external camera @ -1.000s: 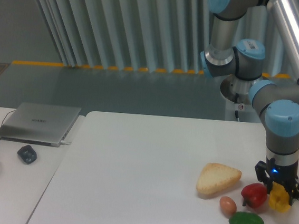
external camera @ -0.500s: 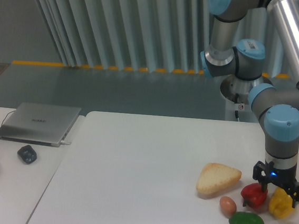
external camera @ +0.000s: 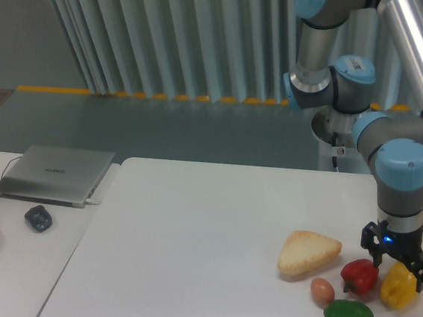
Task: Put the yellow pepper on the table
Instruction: 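Lift the open gripper up away from the yellow pepper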
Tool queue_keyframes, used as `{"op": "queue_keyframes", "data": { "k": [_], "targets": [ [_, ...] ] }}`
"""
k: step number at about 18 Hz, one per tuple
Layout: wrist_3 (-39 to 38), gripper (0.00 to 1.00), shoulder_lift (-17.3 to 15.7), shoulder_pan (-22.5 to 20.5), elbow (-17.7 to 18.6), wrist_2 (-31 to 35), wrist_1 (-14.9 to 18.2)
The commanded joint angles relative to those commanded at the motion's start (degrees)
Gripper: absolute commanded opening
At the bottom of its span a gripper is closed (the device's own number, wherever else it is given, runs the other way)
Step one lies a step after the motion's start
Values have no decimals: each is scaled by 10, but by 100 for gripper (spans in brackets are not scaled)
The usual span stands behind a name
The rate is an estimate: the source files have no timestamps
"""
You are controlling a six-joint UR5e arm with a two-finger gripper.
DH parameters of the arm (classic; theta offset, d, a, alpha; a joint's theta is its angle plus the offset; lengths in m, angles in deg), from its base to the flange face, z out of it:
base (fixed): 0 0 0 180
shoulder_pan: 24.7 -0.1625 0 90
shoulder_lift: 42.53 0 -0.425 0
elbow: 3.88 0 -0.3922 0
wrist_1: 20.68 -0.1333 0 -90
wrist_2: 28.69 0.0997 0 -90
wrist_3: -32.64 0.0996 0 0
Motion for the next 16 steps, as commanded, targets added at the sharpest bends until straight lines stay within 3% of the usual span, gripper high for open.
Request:
{"op": "queue_keyframes", "data": {
  "k": [7,11,16],
  "targets": [
    [199,100,-25,-14,-3,-6,39],
    [326,100,-28,-39,-37,-5,132],
    [360,100,-39,-53,-43,-2,155]
  ]
}}
